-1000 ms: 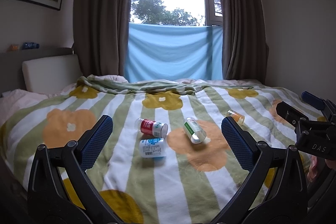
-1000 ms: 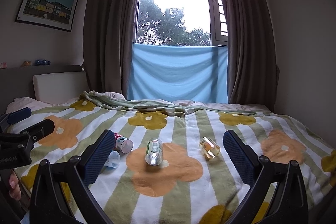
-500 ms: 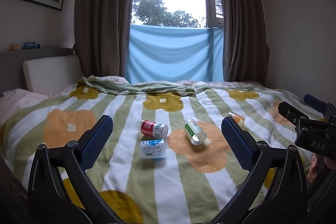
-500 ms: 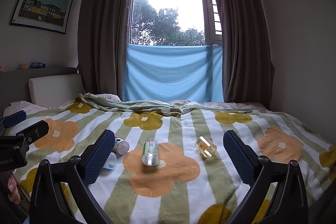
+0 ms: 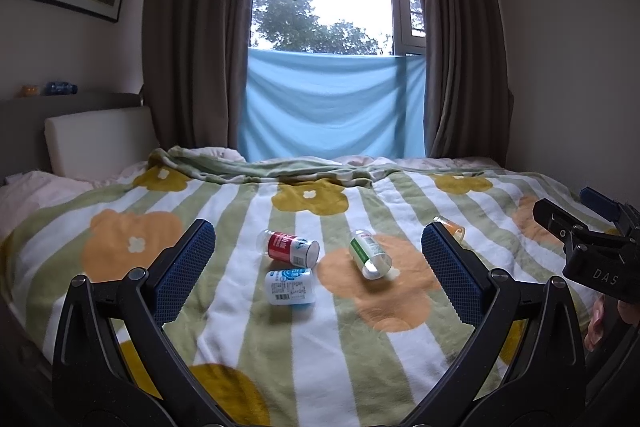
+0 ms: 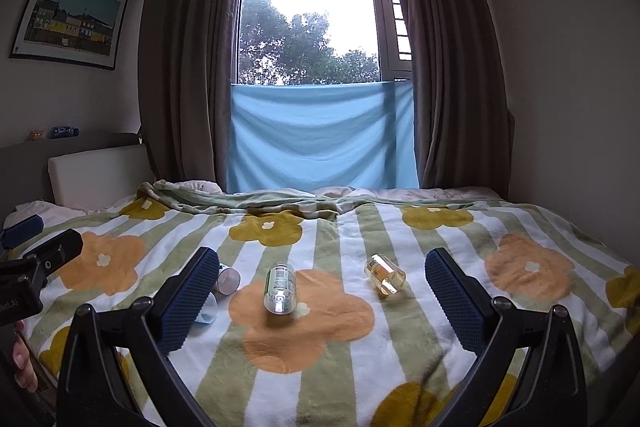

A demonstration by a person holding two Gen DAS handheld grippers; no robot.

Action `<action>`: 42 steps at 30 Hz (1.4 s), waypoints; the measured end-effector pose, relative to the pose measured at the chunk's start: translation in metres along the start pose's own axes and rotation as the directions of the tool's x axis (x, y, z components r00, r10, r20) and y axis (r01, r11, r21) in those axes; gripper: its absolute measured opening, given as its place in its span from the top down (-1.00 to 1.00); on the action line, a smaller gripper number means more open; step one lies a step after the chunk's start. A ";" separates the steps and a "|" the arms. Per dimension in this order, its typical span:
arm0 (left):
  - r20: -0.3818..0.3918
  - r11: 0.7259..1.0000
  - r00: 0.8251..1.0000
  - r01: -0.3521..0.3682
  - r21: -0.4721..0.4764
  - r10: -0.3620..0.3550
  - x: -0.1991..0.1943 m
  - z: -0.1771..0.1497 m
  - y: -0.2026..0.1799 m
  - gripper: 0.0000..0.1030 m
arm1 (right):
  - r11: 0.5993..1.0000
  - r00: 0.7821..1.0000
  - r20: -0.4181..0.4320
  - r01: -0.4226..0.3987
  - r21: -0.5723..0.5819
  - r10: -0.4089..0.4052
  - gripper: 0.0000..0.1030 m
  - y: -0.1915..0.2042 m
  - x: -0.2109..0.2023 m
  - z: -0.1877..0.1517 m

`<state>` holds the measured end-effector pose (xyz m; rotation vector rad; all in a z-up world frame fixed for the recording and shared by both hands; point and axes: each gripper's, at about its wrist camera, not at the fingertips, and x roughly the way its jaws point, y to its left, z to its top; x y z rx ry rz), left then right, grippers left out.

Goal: Flip cup upside down

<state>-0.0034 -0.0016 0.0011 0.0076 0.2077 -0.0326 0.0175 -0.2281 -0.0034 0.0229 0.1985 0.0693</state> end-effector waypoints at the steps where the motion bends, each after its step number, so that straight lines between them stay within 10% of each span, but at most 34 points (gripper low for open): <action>1: 0.002 1.000 1.000 -0.002 0.001 0.002 -0.001 0.000 -0.001 -0.99 | 1.000 1.000 -0.005 -0.001 0.000 0.001 -1.00 0.000 0.000 0.000; 18: -0.050 0.994 0.994 -0.101 -0.033 0.100 0.001 -0.006 0.052 -0.99 | 0.952 0.958 -0.225 -0.225 -0.209 0.177 -0.99 0.049 0.092 0.020; 27: -0.104 0.986 0.986 -0.142 -0.092 0.132 0.010 -0.026 0.099 -0.99 | 0.808 0.831 -0.473 -0.480 -0.341 0.294 -0.99 0.129 0.188 -0.002; 42: -0.318 0.982 0.946 -0.112 -0.154 0.059 0.078 -0.082 0.147 -0.99 | 0.412 0.636 -0.751 -0.741 -0.531 0.178 -0.99 0.249 0.286 -0.090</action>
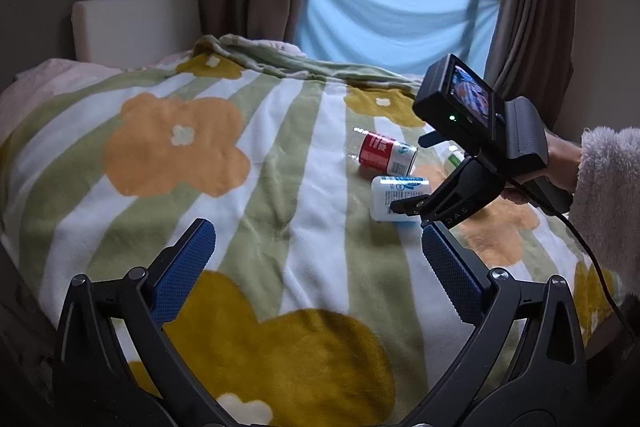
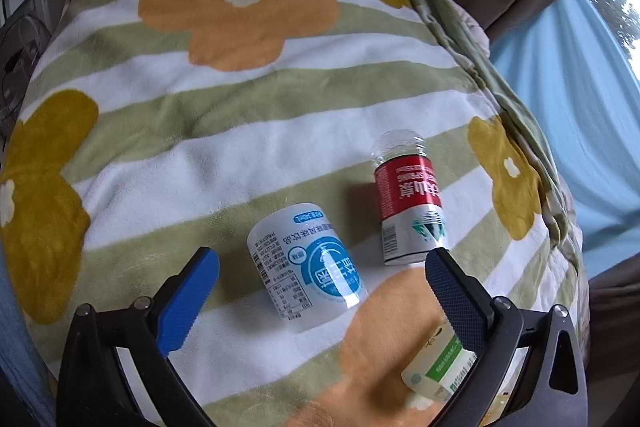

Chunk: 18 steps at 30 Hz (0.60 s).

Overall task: Flip cup upside down
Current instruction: 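Reach the right tool down to the white-and-blue bottle and close on it, then lift the white-and-blue bottle with the right tool and rotate it upright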

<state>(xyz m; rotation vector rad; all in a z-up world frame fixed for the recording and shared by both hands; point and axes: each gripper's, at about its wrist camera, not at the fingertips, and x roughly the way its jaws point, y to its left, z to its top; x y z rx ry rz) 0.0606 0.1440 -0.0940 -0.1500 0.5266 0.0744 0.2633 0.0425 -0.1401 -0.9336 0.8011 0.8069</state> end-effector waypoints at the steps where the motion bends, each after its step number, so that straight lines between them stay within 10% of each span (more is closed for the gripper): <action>1: -0.011 1.000 1.000 0.006 -0.002 -0.006 0.004 -0.002 0.001 -0.99 | 1.000 1.000 -0.019 -0.007 -0.021 0.006 -0.99 0.002 0.007 0.002; 18: -0.076 0.997 0.995 0.068 -0.023 -0.069 0.020 -0.008 0.000 -0.99 | 0.996 0.982 -0.184 -0.046 -0.070 0.033 -0.28 0.010 0.057 0.008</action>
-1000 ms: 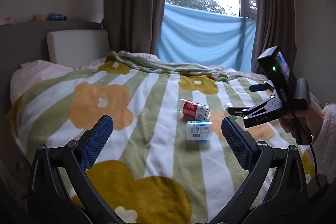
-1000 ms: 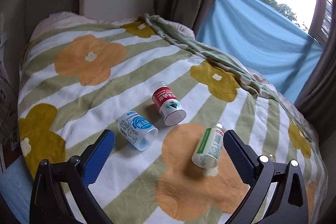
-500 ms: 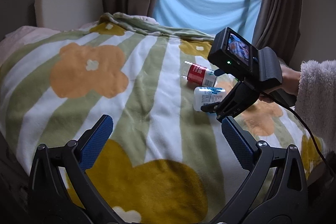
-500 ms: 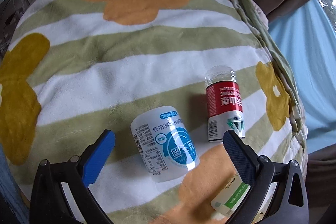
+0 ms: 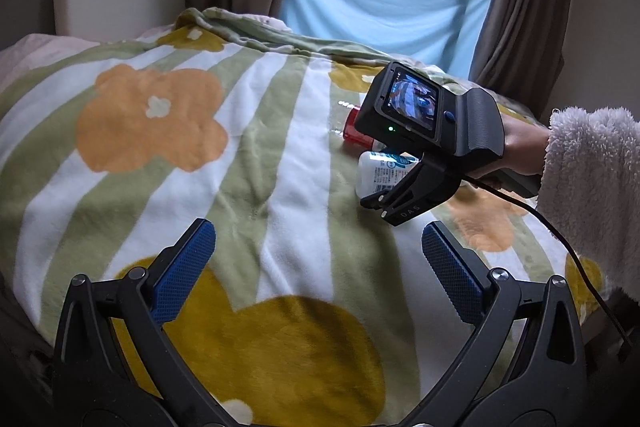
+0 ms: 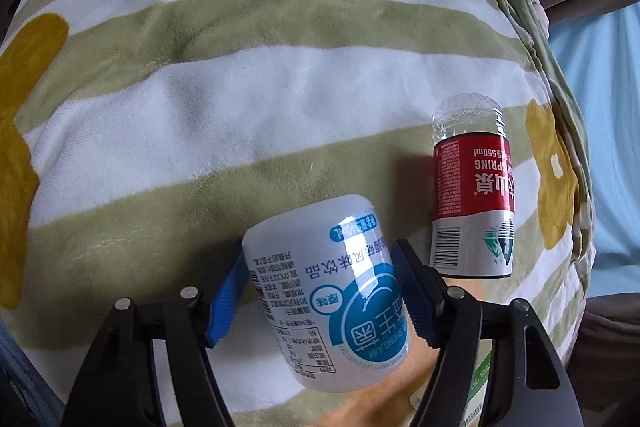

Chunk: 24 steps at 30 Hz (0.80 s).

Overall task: Flip cup upside down
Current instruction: 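Lift the white-and-blue bottle with the right tool and rotate it upright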

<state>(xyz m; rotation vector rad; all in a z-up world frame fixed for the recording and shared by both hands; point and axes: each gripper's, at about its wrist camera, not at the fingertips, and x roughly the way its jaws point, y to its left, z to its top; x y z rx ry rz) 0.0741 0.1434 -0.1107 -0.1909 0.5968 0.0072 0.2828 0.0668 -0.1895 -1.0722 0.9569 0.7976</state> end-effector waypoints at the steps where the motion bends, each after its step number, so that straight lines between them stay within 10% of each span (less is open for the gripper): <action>1: 0.000 1.000 1.000 0.003 0.000 -0.003 -0.001 0.000 -0.001 -0.99 | 1.000 1.000 0.001 -0.004 0.011 0.004 -0.28 -0.001 -0.002 -0.001; 13: 0.026 0.997 0.998 0.064 0.043 -0.065 -0.021 -0.001 -0.024 -0.99 | 0.980 0.999 -0.035 -0.013 0.196 0.020 -0.27 -0.014 -0.070 -0.056; 24: 0.024 0.990 0.995 0.099 0.098 -0.101 -0.032 -0.003 -0.044 -0.99 | 0.903 0.986 -0.120 -0.051 0.426 0.113 -0.27 -0.006 -0.044 -0.144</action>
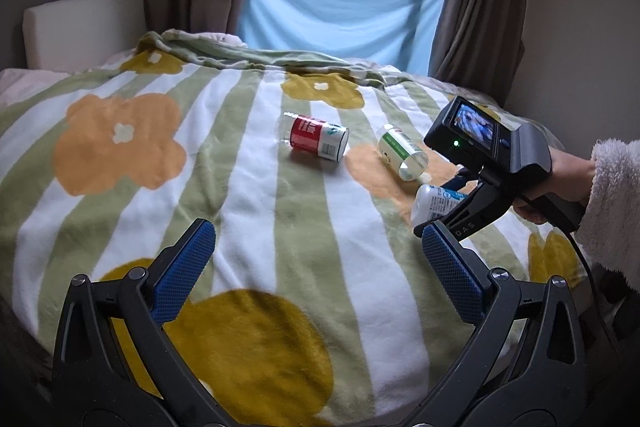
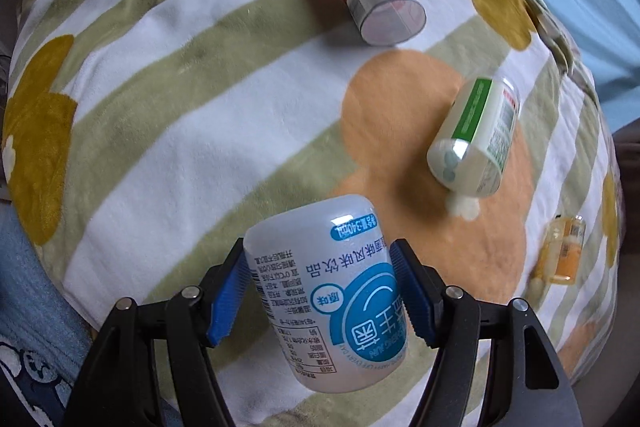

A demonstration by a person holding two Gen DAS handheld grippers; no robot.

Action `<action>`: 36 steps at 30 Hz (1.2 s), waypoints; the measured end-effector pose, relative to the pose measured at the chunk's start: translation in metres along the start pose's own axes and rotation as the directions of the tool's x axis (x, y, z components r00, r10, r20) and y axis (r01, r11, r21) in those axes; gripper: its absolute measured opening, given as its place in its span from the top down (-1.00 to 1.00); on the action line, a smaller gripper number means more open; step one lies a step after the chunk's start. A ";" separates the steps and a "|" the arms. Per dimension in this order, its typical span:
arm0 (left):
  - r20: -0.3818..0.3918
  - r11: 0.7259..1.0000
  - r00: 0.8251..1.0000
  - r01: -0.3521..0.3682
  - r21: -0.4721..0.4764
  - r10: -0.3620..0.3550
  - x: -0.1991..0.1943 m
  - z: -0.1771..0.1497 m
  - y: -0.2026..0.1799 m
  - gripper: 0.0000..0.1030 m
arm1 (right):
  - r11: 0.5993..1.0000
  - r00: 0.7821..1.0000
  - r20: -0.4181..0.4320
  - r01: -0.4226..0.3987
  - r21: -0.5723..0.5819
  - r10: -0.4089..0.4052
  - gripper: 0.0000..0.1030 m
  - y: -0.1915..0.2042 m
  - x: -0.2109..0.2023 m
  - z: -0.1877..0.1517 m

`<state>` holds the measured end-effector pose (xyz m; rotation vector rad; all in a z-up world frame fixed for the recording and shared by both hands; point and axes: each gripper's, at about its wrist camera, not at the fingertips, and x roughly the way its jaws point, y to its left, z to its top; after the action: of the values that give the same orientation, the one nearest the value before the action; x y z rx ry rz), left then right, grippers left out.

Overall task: Flip cup upside down
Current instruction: 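Lift the white-and-blue bottle with the right tool and rotate it upright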

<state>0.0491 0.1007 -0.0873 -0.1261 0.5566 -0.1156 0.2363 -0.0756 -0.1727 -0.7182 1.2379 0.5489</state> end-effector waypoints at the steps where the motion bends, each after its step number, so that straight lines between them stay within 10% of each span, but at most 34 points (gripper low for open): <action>1: 0.000 1.000 1.000 -0.001 0.001 0.001 -0.001 0.000 -0.001 -0.99 | 1.000 1.000 -0.004 0.000 0.010 0.000 -0.27 -0.001 0.003 -0.003; 16: -0.018 1.000 1.000 0.007 -0.005 -0.007 -0.006 0.002 -0.008 -0.99 | 0.980 0.997 -0.025 -0.061 0.187 0.067 -0.41 -0.021 0.021 -0.004; 18: -0.025 1.000 1.000 0.004 -0.008 -0.004 -0.008 0.003 -0.008 -0.99 | 0.979 0.998 0.017 -0.063 0.194 0.061 -0.78 -0.023 0.015 -0.007; 23: -0.057 1.000 0.998 -0.001 -0.024 0.000 -0.002 0.011 -0.012 -0.99 | 0.956 0.975 0.217 -0.112 0.270 0.053 -0.87 -0.044 -0.033 -0.030; 31: -0.225 0.985 0.970 0.056 -0.163 -0.092 0.049 0.047 -0.060 -0.99 | 0.904 0.841 0.521 -0.103 0.416 -0.144 -0.87 -0.076 -0.114 -0.096; 36: -0.383 0.941 0.900 0.080 -0.327 -0.210 0.115 0.055 -0.100 -0.99 | 0.867 0.708 0.638 -0.075 0.493 -0.302 -0.87 -0.065 -0.132 -0.150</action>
<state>0.1680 -0.0097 -0.0861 -0.4541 0.9906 -0.2066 0.1539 -0.2298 -0.0563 -0.1041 0.5462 0.3203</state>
